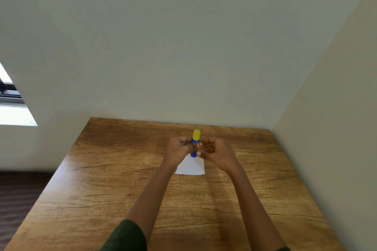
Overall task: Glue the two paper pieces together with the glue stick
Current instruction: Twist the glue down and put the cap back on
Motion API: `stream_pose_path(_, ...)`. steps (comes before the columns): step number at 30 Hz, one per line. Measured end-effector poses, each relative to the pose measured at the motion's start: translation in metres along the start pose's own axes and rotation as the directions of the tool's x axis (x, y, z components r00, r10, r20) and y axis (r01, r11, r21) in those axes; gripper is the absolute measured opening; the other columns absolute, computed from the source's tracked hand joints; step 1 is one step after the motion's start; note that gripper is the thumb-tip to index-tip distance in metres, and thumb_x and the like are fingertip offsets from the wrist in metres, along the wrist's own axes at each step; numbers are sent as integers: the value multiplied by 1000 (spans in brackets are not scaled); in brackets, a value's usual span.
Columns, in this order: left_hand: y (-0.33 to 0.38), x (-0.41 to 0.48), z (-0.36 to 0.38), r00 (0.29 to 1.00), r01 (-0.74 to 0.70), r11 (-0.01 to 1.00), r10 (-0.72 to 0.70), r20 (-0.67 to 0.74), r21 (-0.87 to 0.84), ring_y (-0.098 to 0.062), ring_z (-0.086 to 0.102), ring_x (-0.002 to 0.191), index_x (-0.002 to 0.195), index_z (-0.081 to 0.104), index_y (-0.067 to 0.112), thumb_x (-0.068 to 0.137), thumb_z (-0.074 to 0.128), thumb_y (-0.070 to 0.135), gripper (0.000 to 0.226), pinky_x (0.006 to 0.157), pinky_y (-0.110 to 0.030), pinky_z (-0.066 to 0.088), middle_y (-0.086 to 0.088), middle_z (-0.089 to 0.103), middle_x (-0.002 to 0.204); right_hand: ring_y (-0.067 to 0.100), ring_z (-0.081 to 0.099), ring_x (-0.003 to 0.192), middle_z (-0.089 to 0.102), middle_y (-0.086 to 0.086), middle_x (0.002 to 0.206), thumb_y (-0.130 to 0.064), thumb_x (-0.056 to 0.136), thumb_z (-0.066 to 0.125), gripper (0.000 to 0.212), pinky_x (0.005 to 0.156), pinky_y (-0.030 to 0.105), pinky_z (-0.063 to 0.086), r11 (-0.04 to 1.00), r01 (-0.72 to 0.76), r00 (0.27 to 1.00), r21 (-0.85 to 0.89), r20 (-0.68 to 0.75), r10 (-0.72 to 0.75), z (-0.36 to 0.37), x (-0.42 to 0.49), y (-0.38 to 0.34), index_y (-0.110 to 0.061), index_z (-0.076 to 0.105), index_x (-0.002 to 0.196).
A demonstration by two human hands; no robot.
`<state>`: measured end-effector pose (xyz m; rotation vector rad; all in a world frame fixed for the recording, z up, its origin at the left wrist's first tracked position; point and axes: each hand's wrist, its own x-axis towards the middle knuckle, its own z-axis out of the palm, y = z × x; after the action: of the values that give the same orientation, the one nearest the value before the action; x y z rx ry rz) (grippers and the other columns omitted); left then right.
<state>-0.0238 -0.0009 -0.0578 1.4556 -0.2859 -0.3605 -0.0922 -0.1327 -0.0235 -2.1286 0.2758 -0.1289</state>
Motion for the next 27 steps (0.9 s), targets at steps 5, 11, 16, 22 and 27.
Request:
stream_pose_path(5,-3,0,9,1000,3,1000,-3,16,2,-16,67,74,85,75,15,69,78,7,18,66,-22,54,-7,73,85,-3,60,57,66,-8,69,-10,73,77,17,52,4,41,992,48,992,-113,-114,-61,12,2,8,-6,71,88)
stream_pose_path(11,-5,3,1,998,46,997,-48,32,59,-11,61,109,112,65,13,65,81,9,50,92,-31,51,-3,66,119,9,60,67,68,0,78,-14,78,73,12,60,19,43,978,-18,979,-206,-204,-25,8,5,28,-9,65,85)
stream_pose_path(16,-3,4,-13,991,23,966,12,-135,256,-12,58,112,91,69,42,72,74,44,20,86,-25,43,14,68,108,15,59,83,69,12,99,-7,81,69,19,71,22,42,958,-88,962,-272,-272,11,-3,3,53,-3,64,99)
stream_pose_path(22,-7,6,-17,988,34,925,26,-152,380,-19,52,123,121,61,19,77,66,49,53,95,-29,38,-2,60,129,14,57,87,67,12,106,-5,84,64,22,74,23,42,960,-124,963,-251,-265,55,7,1,65,-4,60,106)
stream_pose_path(27,-9,5,-18,987,25,927,37,-157,374,-17,54,120,115,65,19,80,67,42,42,86,-21,35,0,62,126,17,61,88,68,9,102,-4,85,64,22,69,18,38,967,-116,967,-227,-249,57,11,-1,70,-8,59,106)
